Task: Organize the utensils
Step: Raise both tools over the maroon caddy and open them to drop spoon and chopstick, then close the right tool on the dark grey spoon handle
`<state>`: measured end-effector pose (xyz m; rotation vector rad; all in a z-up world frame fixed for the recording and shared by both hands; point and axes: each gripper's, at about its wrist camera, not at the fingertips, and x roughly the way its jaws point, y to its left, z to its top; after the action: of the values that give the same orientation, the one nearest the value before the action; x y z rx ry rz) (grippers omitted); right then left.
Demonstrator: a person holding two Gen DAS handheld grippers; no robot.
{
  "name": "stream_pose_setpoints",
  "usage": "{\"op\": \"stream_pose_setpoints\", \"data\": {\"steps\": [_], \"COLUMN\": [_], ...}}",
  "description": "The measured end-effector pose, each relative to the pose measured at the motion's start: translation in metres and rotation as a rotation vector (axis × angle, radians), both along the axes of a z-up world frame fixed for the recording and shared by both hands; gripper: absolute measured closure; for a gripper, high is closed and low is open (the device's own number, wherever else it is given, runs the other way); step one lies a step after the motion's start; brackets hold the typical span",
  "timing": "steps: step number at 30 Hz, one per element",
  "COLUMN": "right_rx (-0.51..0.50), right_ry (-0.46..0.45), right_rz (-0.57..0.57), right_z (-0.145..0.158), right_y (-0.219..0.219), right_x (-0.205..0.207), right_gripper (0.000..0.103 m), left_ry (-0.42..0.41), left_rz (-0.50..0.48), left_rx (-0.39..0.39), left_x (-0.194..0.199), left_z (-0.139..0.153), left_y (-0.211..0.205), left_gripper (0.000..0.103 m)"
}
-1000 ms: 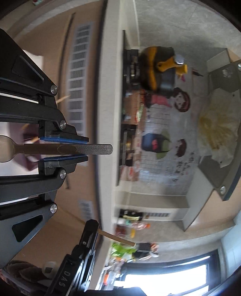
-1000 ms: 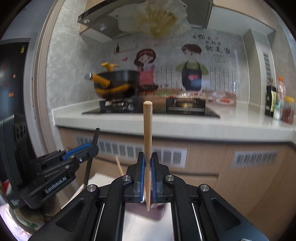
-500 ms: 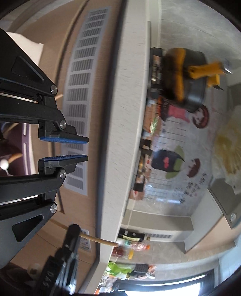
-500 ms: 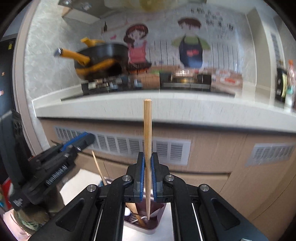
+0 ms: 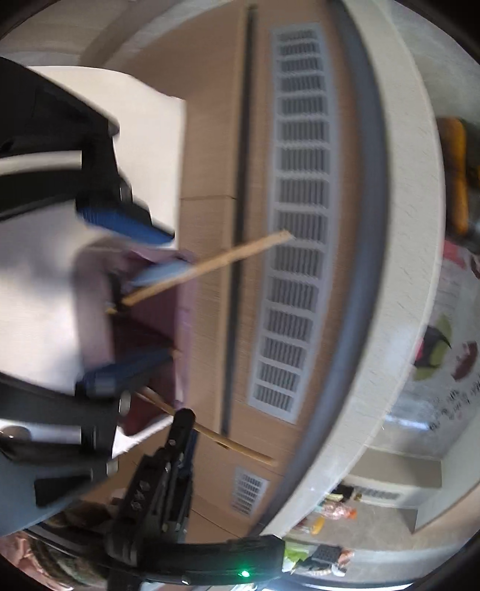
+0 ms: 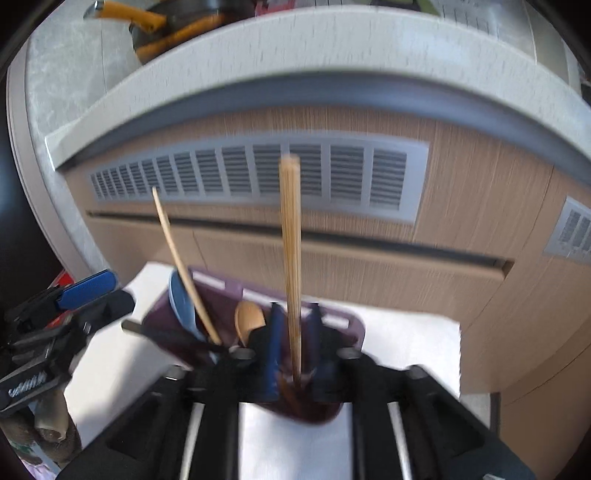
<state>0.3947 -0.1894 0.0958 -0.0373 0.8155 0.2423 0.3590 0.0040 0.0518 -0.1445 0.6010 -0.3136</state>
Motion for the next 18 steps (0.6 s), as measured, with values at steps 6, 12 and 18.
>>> {"op": "stream_pose_setpoints", "data": {"steps": [6, 12, 18], "right_rx": [-0.066, -0.180, -0.145], "right_ry": [-0.034, -0.017, 0.087], "right_rz": [-0.045, -0.029, -0.070], "right_z": [-0.006, -0.027, -0.053], "right_y": [-0.009, -0.008, -0.024], "right_x": [-0.041, -0.093, -0.137], "right_gripper": [0.024, 0.004, 0.003], "left_ry": [0.132, 0.248, 0.303], "left_rz": [0.035, 0.052, 0.015], "left_rx": [0.051, 0.095, 0.182], "left_x": [-0.031, -0.072, -0.127], "left_z": [-0.034, -0.067, -0.082], "left_y": [0.015, 0.029, 0.030], "left_gripper": [0.037, 0.034, 0.027]}}
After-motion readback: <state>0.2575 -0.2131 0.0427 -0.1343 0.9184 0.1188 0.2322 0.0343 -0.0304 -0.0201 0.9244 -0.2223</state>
